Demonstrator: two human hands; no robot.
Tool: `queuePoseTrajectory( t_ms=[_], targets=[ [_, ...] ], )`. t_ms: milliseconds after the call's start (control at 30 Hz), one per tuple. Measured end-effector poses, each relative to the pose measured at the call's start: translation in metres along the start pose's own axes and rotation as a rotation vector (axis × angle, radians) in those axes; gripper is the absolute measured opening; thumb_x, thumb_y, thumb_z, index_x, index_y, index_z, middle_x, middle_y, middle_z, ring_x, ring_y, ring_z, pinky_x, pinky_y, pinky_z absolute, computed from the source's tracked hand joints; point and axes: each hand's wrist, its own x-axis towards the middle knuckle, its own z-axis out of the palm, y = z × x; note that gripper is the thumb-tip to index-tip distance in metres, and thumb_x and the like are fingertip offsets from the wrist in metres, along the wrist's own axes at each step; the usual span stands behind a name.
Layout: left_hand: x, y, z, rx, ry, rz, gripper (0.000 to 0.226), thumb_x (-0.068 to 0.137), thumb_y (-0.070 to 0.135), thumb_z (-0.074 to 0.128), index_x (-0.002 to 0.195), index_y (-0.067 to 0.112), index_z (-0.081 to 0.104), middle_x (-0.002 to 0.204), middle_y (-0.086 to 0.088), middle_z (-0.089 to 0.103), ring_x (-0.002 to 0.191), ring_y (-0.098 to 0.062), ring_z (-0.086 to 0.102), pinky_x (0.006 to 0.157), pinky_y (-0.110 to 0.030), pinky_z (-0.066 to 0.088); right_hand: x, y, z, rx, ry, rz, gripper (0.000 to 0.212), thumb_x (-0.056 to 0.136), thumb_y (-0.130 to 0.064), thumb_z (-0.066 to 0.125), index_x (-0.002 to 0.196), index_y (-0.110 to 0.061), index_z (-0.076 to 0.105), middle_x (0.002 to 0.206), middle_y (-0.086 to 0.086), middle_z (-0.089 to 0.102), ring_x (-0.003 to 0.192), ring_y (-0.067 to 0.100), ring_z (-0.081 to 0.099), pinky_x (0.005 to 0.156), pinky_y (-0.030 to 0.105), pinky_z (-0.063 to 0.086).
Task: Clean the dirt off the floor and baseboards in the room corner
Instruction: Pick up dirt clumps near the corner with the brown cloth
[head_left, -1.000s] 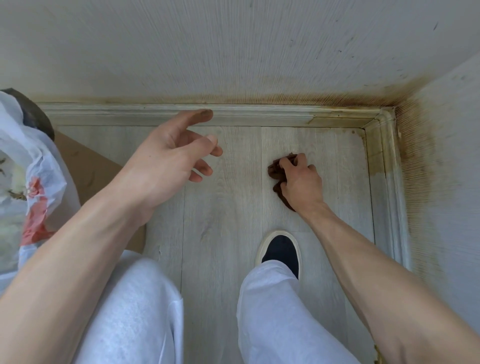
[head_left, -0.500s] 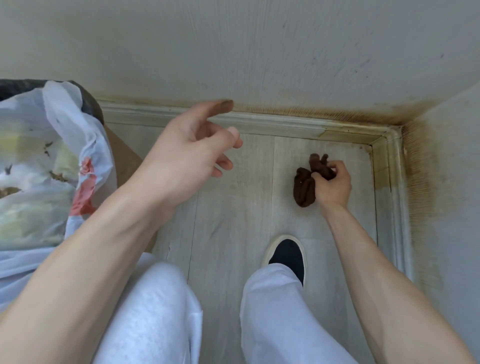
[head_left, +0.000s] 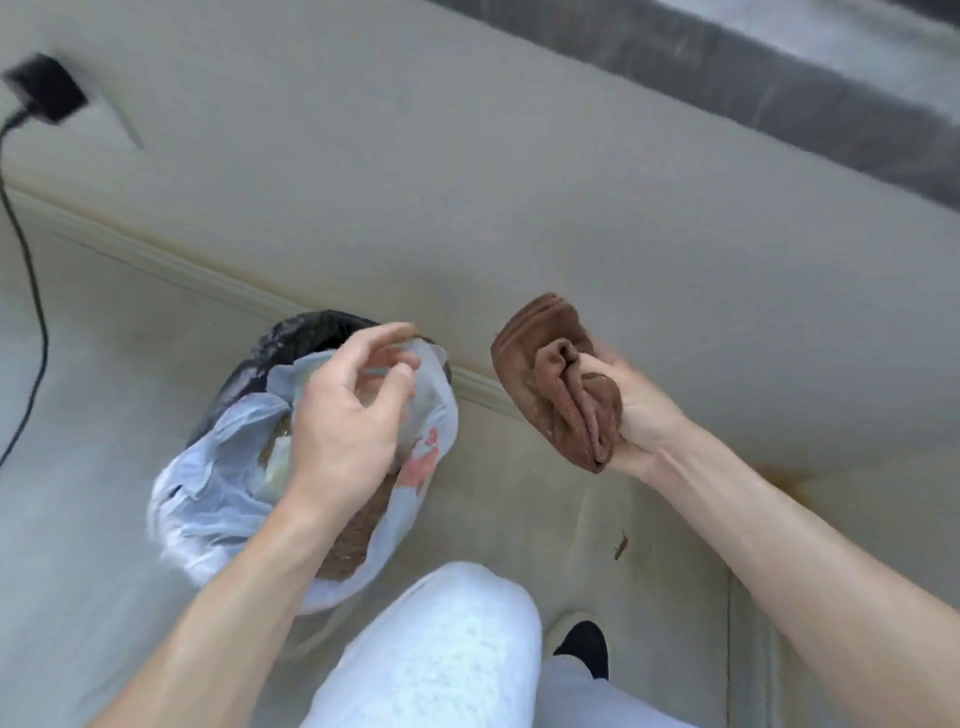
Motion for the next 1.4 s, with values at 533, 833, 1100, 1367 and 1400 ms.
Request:
queuePoseTrajectory(
  t_ms=[533, 833, 1100, 1367, 1400],
  targets=[
    [-0.045, -0.034, -0.085, 0.433, -0.084, 0.194, 0.049, 0.1, 0.037, 0.055, 0.15, 0.039, 0.05, 0.157, 0.019, 0.039, 0.142, -0.008, 0.032, 0.119, -0.027, 0.026, 0.039, 0.045, 0.145, -0.58, -0.135, 0.417, 0.05, 0.085, -0.056, 0.071, 0.112, -0.014, 0.076, 0.102, 0.013, 0.07, 0.093, 0.031, 0.065, 0.09, 0.05, 0.048],
    [-0.058, -0.04, -0.077, 0.368, -0.082, 0.098, 0.059, 0.106, 0.027, 0.048, 0.162, 0.031, 0.029, 0.168, 0.019, 0.02, 0.153, 0.006, 0.013, 0.124, -0.022, 0.013, 0.039, 0.058, 0.13, -0.585, 0.028, 0.285, 0.026, 0.1, -0.005, 0.056, 0.122, -0.002, 0.069, 0.106, 0.02, 0.074, 0.087, 0.03, 0.07, 0.079, 0.044, 0.054],
    [-0.061, -0.04, -0.073, 0.403, -0.066, -0.072, 0.072, 0.097, 0.003, 0.04, 0.164, 0.024, 0.02, 0.164, 0.019, 0.017, 0.148, 0.007, 0.017, 0.119, -0.009, 0.012, 0.041, 0.061, 0.12, -0.748, 0.117, 0.228, 0.025, 0.1, -0.001, 0.061, 0.123, -0.004, 0.069, 0.107, 0.017, 0.077, 0.1, 0.034, 0.075, 0.092, 0.046, 0.059],
    [-0.043, -0.04, -0.07, 0.439, -0.136, -0.057, 0.088, 0.087, -0.011, 0.034, 0.164, 0.029, 0.019, 0.169, 0.012, 0.021, 0.154, -0.01, 0.021, 0.125, -0.029, 0.021, 0.041, 0.062, 0.126, -0.76, 0.054, 0.257, 0.031, 0.095, 0.007, 0.055, 0.122, 0.0, 0.068, 0.108, 0.02, 0.075, 0.09, 0.035, 0.072, 0.078, 0.043, 0.057],
    [-0.043, -0.041, -0.069, 0.47, -0.19, -0.045, 0.087, 0.087, -0.01, 0.034, 0.163, 0.03, 0.02, 0.168, 0.014, 0.021, 0.154, -0.009, 0.021, 0.125, -0.03, 0.022, 0.04, 0.063, 0.126, -0.775, 0.039, 0.259, 0.033, 0.093, 0.008, 0.053, 0.121, 0.001, 0.068, 0.106, 0.023, 0.073, 0.087, 0.035, 0.069, 0.077, 0.045, 0.053]
  ],
)
